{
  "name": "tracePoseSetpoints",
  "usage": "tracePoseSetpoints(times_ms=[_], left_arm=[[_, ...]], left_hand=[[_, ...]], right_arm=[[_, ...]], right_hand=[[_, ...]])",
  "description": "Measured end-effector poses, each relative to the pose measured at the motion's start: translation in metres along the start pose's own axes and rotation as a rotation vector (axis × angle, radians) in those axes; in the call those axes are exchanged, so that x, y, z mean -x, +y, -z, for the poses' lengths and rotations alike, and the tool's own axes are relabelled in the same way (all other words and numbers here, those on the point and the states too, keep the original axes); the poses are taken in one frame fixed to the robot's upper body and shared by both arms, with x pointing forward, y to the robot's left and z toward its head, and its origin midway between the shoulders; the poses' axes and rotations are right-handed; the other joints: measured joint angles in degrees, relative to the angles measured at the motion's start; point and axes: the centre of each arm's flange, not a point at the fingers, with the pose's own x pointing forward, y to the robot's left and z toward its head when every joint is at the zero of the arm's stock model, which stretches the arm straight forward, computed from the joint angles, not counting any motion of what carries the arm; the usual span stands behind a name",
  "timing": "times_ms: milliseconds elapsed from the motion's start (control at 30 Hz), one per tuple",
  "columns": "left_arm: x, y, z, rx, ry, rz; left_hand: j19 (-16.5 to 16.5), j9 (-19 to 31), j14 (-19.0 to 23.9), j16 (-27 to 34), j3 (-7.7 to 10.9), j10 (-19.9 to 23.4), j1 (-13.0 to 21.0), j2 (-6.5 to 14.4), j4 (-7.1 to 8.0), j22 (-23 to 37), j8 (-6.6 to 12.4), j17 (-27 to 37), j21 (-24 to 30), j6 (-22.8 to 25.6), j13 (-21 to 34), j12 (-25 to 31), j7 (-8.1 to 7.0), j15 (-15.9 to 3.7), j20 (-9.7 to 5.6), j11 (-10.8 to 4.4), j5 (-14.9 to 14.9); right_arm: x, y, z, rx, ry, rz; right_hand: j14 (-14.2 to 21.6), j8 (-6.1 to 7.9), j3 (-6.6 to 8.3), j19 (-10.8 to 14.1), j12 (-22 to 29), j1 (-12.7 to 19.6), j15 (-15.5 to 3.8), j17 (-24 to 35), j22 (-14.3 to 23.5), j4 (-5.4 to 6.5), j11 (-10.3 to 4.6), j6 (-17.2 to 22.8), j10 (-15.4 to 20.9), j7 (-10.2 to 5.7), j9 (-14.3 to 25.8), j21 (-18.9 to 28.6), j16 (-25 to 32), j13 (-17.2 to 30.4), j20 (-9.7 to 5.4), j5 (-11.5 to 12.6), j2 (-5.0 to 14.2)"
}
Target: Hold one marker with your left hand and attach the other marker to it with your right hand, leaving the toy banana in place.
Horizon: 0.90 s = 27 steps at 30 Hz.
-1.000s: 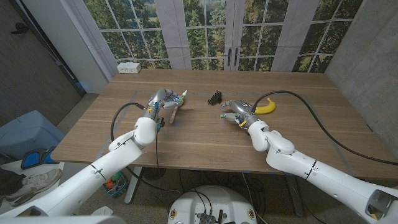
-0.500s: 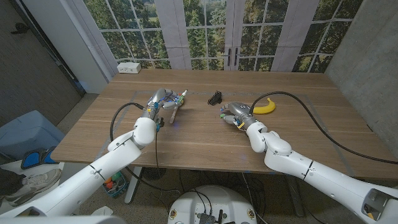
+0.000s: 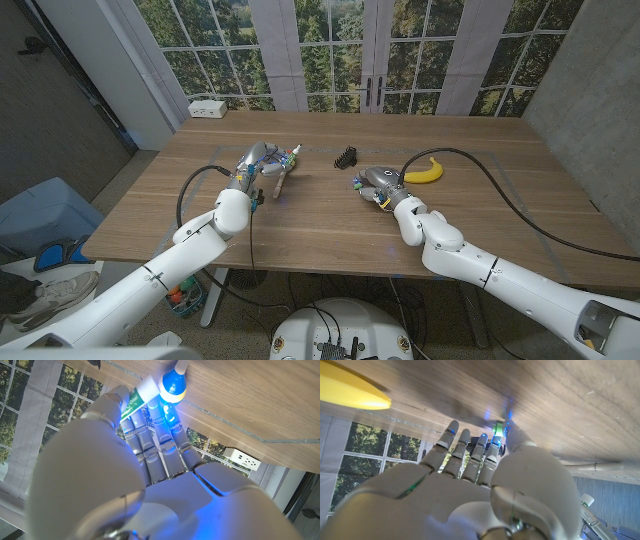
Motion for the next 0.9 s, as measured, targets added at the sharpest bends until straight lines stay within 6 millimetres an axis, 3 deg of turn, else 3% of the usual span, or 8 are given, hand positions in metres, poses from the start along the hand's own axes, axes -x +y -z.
tracePoseSetpoints(times_ms=[300, 500, 633, 667, 900], left_arm=[[0.0, 0.0003, -0.0006, 0.001, -0.003, 0.0], [0.0, 0.0005, -0.001, 0.0, -0.005, 0.001], [-0.0001, 0.0005, -0.0012, 0.0, -0.005, 0.001], [-0.0001, 0.0005, -0.0013, 0.0, -0.006, 0.002], [-0.0002, 0.0005, -0.0014, 0.0, -0.006, 0.004]], left_hand=[[0.0, 0.0, 0.0, -0.2, 0.18, 0.0, -0.2, -0.2, -0.17, 0.0, -0.24, 0.5, 0.1, 0.1, 0.0, -0.1, 0.12, 0.0, 0.0, -0.01, 0.2], [0.0, 0.0, 0.0, -0.2, 0.29, 0.0, -0.5, -0.4, -0.2, 0.0, -0.26, 0.5, 0.4, 0.3, 0.0, -0.1, -0.08, -0.01, 0.0, -0.01, 0.4], [0.0, 0.0, 0.0, -0.2, 0.29, 0.1, -0.5, -0.4, -0.2, 0.0, -0.47, 0.8, 0.4, 0.5, 0.1, -0.2, -0.29, -0.01, 0.0, -0.12, 0.4], [0.0, 0.0, 0.0, -0.2, 0.29, 0.1, -0.5, -0.4, -0.2, 0.0, -0.47, 0.8, 0.4, 0.5, 0.1, -0.3, -0.29, -0.01, 0.0, -0.12, 0.4], [0.0, 0.0, 0.0, -0.3, 0.3, 0.1, -0.5, -0.4, -0.19, 0.0, -0.24, 1.1, 0.4, 0.5, 1.8, -0.7, -0.3, 0.0, 0.0, -0.13, 0.4]], right_arm=[[-0.0029, 0.0022, 0.0023, 0.037, 0.018, -0.01], [-0.0046, 0.0031, 0.0034, 0.056, 0.023, 0.003], [-0.0049, 0.004, 0.0046, 0.064, 0.021, 0.017], [-0.0049, 0.0039, 0.0046, 0.065, 0.018, 0.024], [-0.004, 0.0054, 0.0061, 0.065, 0.007, 0.044]], right_hand=[[1.4, 1.82, -2.15, -0.1, 1.9, 0.7, 0.11, 1.4, 0.0, 0.23, 0.02, 5.7, 3.9, 0.17, 0.3, 0.8, 2.1, 1.3, -0.53, 0.0, 0.72], [8.3, 3.73, -2.77, 1.3, 5.1, 4.4, -0.17, 4.1, -0.2, -0.23, -0.89, 11.5, 10.3, -0.04, 0.5, 2.4, 6.4, 3.4, -1.88, -0.1, 2.7], [14.2, 6.87, -3.5, 2.2, 8.9, 7.5, -0.43, 7.4, 0.0, -0.48, -1.06, 13.4, 17.0, 0.92, 0.9, 4.2, 10.3, 6.5, -2.75, -0.3, 2.55], [14.9, 7.06, -3.58, 2.4, 9.6, 8.1, -0.5, 7.9, 0.0, -0.56, -0.87, 14.3, 17.8, 1.84, 0.9, 4.5, 10.7, 7.1, -2.54, -0.3, 2.33], [16.1, 7.77, -4.04, 2.6, 11.4, 8.5, -0.73, 9.4, 0.0, -0.56, -0.25, 14.8, 18.8, 2.33, 0.9, 5.2, 11.3, 9.2, -2.34, -0.5, 2.2]])
